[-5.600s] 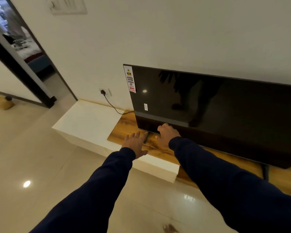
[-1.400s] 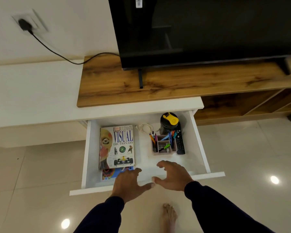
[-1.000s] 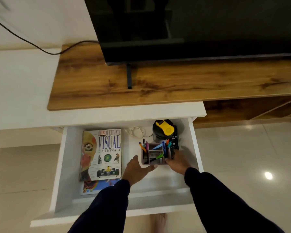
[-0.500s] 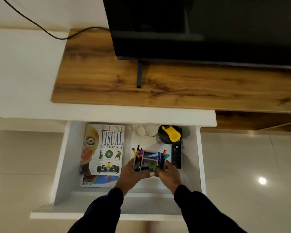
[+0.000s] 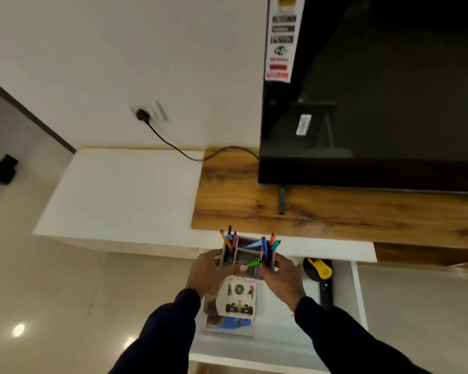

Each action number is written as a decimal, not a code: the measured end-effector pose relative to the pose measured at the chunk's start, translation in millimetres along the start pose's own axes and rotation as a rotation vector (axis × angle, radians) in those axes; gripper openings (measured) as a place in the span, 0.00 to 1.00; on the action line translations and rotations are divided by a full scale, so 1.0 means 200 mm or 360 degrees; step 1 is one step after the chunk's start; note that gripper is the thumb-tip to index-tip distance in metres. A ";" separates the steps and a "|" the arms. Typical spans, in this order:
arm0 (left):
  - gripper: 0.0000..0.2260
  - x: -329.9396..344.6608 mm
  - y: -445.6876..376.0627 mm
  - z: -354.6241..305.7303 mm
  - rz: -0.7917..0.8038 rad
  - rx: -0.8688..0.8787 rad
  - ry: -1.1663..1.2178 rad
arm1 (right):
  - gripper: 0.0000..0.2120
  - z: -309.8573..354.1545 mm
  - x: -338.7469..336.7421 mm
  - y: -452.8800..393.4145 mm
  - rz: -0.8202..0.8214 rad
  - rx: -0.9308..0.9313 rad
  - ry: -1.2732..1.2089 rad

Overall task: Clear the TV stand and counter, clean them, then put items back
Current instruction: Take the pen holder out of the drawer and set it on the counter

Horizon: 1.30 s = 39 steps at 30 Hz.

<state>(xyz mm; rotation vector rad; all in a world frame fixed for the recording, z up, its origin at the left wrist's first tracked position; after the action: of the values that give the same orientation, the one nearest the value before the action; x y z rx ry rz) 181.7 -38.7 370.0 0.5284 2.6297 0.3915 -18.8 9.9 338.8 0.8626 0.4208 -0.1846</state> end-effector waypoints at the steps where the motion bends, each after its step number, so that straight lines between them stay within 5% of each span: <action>1: 0.19 -0.10 -0.02 -0.05 -0.0006 0.0022 -0.0004 | 0.07 0.11 0.01 0.01 -0.0004 -0.0039 0.0019; 8: 0.16 -0.70 -0.30 -0.14 -0.0106 0.0097 0.0016 | 0.05 0.73 0.30 -0.10 -0.0042 -0.0175 -0.0008; 18: 0.17 -1.25 -0.79 0.23 -0.0131 0.0086 0.0039 | 0.08 1.21 0.85 -0.54 0.0002 -0.0096 0.0060; 36: 0.20 -1.41 -0.96 0.50 -0.0061 0.0034 -0.0066 | 0.14 1.30 1.13 -0.74 0.0025 -0.0062 0.0077; 39: 0.38 -1.38 -0.92 0.49 -0.0100 -0.0021 -0.0070 | 0.19 1.27 1.11 -0.71 0.0030 -0.0047 0.0050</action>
<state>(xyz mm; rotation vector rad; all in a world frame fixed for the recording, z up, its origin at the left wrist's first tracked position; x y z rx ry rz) 401.4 -300.1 317.7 0.4438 2.5925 0.3728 207.6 -273.8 291.5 0.8410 0.4437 -0.1475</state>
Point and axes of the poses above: each hand's wrist, its own y-axis away from the middle knuckle, its own x-axis out of the palm, z = x × y, the point moved 1 cm from there along -y, towards the middle knuckle, and after that the axes turned 15 degrees about x, right-handed, at the moved point
